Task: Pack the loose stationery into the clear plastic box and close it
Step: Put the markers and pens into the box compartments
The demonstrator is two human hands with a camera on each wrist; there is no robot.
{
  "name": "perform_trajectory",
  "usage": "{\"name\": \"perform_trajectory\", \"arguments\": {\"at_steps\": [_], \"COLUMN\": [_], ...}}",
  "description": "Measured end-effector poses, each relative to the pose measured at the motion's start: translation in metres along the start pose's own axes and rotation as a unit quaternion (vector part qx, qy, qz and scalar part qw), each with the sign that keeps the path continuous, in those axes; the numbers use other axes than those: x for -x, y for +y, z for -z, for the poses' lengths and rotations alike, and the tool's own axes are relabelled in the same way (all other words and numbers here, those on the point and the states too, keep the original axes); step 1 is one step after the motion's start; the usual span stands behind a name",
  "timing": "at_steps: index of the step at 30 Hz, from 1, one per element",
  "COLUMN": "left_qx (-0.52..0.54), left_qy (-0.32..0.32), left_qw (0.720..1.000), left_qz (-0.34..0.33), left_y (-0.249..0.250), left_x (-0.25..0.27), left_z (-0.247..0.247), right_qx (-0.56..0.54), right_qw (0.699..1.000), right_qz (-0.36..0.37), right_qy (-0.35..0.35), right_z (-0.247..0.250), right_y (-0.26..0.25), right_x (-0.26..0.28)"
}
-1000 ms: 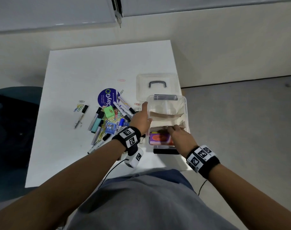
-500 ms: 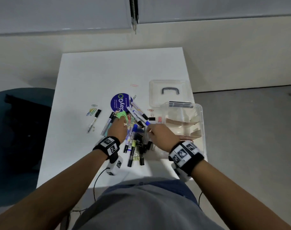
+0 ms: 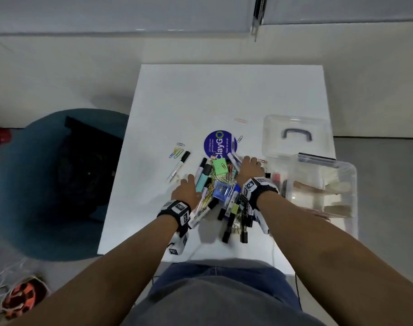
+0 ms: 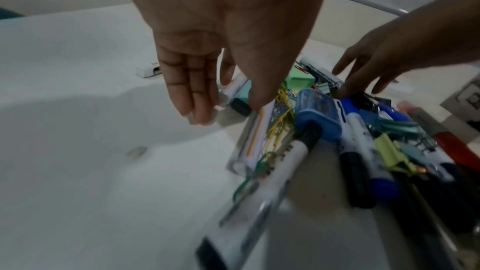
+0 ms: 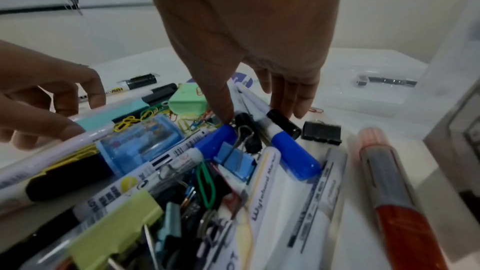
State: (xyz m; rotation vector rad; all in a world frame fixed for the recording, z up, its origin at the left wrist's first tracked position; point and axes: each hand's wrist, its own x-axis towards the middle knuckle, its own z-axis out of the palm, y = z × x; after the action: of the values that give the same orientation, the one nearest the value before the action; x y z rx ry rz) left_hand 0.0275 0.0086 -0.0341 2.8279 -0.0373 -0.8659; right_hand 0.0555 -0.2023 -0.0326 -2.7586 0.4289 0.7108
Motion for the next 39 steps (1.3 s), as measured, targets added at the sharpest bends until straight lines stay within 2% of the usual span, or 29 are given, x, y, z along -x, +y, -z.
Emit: {"name": "perform_trajectory", "arguments": {"at_steps": [6,10,13,16,18,20,22,25,29,32,36,39], "left_qx": [0.035,0.087,0.142,0.187,0.212,0.248,0.262,0.229,0.145,0.062,-0.070,-0.117], "left_qy": [-0.039,-0.053,-0.045,-0.006,-0.006,-0.036,-0.068,-0.074,-0.051,-0.036,0.042,0.070], "left_qw": [0.999,0.994,0.988,0.982,0.975,0.957,0.940,0.932,0.929,0.927,0.911,0.902], "left_qz": [0.006,0.029,0.030,-0.012,-0.072,-0.148,-0.207,-0.270,-0.336,-0.368,-0.404,-0.409], "left_y": [0.002,0.000,-0.007,-0.005,0.008,0.029,0.055,0.098,0.144,0.166,0.181,0.199], "left_x": [-0.009,-0.016,-0.011,0.002,0.016,0.029,0.038,0.042,0.047,0.056,0.062,0.071], "left_z": [-0.002,-0.001,0.006,0.020,0.034,0.048,0.058,0.063,0.060,0.054,0.041,0.033], "right_qx": [-0.018,-0.040,-0.104,-0.173,-0.200,-0.172,-0.111,0.026,0.174,0.163,0.082,0.015], "right_qw": [0.999,0.999,0.994,0.984,0.975,0.974,0.981,0.992,0.977,0.980,0.991,0.999], "right_qz": [-0.046,-0.035,-0.013,0.028,0.085,0.141,0.151,0.113,0.084,0.090,0.075,0.045], "right_qy": [-0.009,-0.005,-0.017,-0.040,-0.036,-0.044,-0.042,-0.042,-0.086,-0.075,-0.067,-0.022], "right_z": [-0.009,-0.008,0.009,0.045,0.074,0.101,0.120,0.133,0.118,0.103,0.107,0.114], "right_y": [0.005,0.014,0.014,0.016,0.030,0.055,0.092,0.146,0.180,0.188,0.201,0.223], "right_x": [-0.004,0.001,0.011,0.035,0.059,0.083,0.102,0.116,0.122,0.122,0.126,0.134]}}
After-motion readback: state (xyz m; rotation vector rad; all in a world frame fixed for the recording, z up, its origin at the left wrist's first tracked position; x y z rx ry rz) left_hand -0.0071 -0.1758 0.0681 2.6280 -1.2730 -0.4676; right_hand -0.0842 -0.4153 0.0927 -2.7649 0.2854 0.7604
